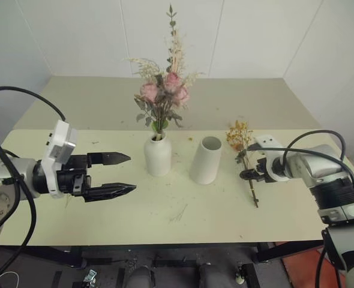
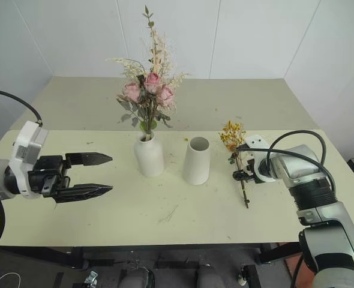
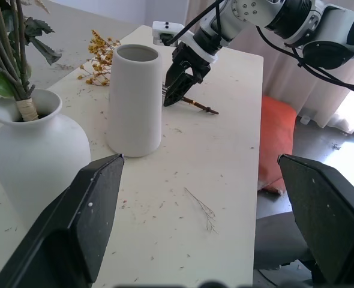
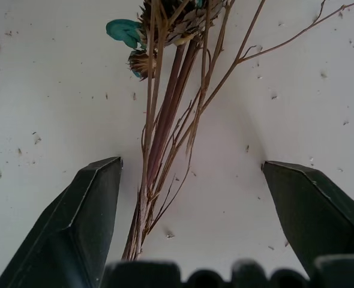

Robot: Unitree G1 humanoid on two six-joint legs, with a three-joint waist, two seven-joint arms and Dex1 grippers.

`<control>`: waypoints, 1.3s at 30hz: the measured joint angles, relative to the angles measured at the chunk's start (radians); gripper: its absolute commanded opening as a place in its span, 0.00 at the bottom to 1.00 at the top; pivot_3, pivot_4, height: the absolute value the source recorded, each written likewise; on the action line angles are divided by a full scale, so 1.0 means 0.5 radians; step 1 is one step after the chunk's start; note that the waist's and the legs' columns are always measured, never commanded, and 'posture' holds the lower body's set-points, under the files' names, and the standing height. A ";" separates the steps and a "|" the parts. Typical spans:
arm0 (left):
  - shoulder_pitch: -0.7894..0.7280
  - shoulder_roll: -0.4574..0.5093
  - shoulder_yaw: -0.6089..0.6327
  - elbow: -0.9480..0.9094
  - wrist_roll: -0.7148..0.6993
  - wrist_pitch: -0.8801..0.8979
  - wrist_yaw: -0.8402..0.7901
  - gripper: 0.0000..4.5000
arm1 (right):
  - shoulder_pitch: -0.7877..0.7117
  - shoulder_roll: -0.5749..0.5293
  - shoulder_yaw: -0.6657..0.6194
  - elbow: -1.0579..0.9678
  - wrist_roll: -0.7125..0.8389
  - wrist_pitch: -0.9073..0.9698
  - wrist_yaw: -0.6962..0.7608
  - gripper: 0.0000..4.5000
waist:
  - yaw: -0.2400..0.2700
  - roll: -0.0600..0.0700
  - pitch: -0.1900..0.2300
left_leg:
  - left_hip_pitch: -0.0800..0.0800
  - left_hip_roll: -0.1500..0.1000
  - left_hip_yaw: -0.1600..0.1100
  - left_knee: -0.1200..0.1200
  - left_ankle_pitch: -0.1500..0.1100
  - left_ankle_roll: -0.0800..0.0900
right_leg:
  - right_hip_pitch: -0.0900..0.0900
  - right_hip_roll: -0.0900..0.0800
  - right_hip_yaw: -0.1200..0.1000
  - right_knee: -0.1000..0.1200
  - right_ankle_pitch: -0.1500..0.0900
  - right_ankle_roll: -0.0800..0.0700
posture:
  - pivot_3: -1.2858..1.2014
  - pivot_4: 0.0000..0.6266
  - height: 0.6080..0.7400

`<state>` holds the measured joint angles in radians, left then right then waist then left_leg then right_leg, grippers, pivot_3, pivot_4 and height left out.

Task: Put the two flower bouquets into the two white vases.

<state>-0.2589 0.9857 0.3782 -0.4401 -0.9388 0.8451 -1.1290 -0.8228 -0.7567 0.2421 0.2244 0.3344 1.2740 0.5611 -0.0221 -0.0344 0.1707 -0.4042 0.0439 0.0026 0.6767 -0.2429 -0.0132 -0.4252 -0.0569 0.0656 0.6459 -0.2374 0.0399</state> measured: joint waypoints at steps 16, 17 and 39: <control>-0.003 0.011 -0.011 -0.002 -0.012 0.000 0.018 1.00 | 0.128 0.247 -0.408 -0.138 -0.107 -0.270 -0.283 0.01 | -0.004 0.000 0.000 | 0.000 0.000 0.000 0.000 0.000 0.000 | -0.001 0.000 0.000 0.000 0.000 0.000 | 0.52 0.24 1.00; -0.005 0.011 -0.013 -0.001 -0.012 0.000 0.018 1.00 | 0.128 0.259 -0.456 -0.159 -0.113 -0.313 -0.318 0.01 | -0.003 0.000 0.000 | 0.000 0.000 0.000 -0.001 0.000 0.000 | -0.001 0.000 0.000 0.000 0.000 0.000 | 0.52 0.24 1.00; -0.141 0.059 -0.105 0.157 0.039 -0.039 -0.066 1.00 | 0.214 0.773 -1.047 -1.181 0.715 -0.914 -0.211 0.01 | -0.037 0.002 0.001 | 0.001 0.003 0.000 -0.002 0.000 0.000 | 0.000 0.002 0.000 0.002 0.000 0.000 | 0.52 0.24 1.00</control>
<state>-0.3296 1.0151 0.3258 -0.3614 -0.9193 0.8255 -1.1622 -0.7160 -0.3704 -0.2815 -0.3661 0.6918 0.8171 0.4555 -0.0404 -0.0334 0.1712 -0.4035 0.0452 0.0023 0.6755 -0.2429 -0.0132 -0.4252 -0.0559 0.0654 0.6468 -0.2373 0.0399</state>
